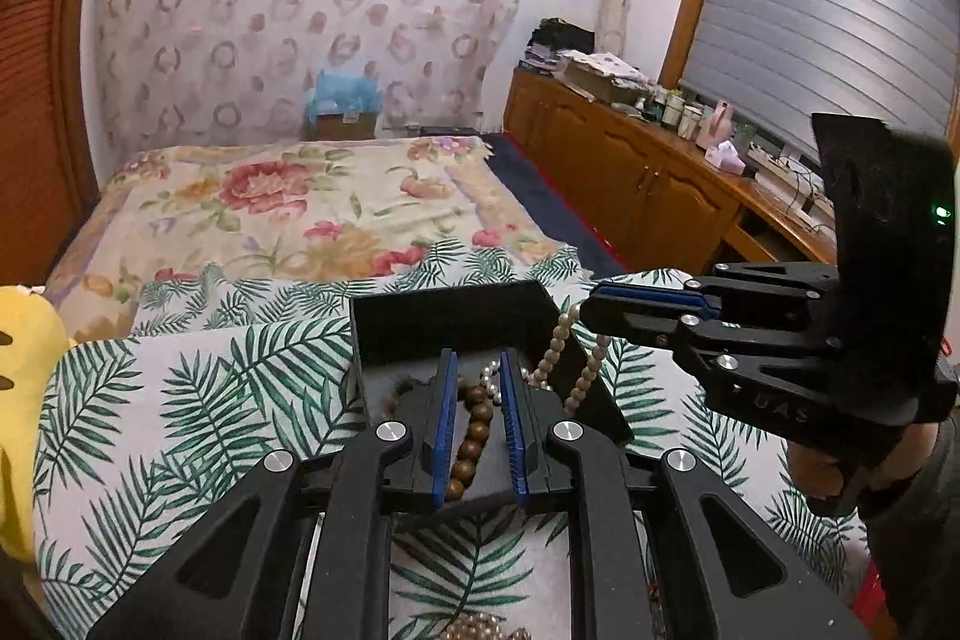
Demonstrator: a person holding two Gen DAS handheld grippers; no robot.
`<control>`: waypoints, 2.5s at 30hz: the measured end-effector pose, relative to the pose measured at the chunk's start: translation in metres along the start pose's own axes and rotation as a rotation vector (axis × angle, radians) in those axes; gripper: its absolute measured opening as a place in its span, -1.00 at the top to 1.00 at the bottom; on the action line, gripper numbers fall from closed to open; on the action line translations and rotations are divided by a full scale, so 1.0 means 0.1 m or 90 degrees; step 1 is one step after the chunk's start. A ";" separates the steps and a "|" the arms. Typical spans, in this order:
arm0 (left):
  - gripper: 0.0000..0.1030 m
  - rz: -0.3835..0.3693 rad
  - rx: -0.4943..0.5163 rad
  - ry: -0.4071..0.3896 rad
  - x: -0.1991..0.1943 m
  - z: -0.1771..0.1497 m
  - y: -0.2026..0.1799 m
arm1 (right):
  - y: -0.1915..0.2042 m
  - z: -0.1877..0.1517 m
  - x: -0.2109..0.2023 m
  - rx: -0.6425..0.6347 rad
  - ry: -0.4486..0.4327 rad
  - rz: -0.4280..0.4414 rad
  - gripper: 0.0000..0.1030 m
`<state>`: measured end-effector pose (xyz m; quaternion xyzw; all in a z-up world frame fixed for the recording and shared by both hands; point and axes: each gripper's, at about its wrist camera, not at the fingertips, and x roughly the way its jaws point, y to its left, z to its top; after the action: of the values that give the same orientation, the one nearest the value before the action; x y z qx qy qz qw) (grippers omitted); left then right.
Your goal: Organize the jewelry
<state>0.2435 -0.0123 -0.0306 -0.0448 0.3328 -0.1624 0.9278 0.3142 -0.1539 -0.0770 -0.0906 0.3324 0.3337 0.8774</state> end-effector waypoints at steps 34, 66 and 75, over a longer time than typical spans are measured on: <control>0.55 0.013 -0.003 0.083 -0.59 -1.26 0.01 | 0.63 -1.81 -0.78 0.122 0.044 -0.014 0.59; 0.79 0.088 0.062 0.147 -0.09 -1.10 0.03 | 0.77 -2.02 -0.80 0.110 0.041 0.003 0.59; 0.93 0.100 0.045 0.125 -0.28 -1.17 0.07 | 0.77 -2.03 -0.80 0.108 0.043 0.002 0.59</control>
<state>0.1508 0.0066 -0.1055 0.0304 0.4185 -0.1047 0.9017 0.1136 -0.2143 -0.1759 -0.0264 0.3894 0.3023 0.8696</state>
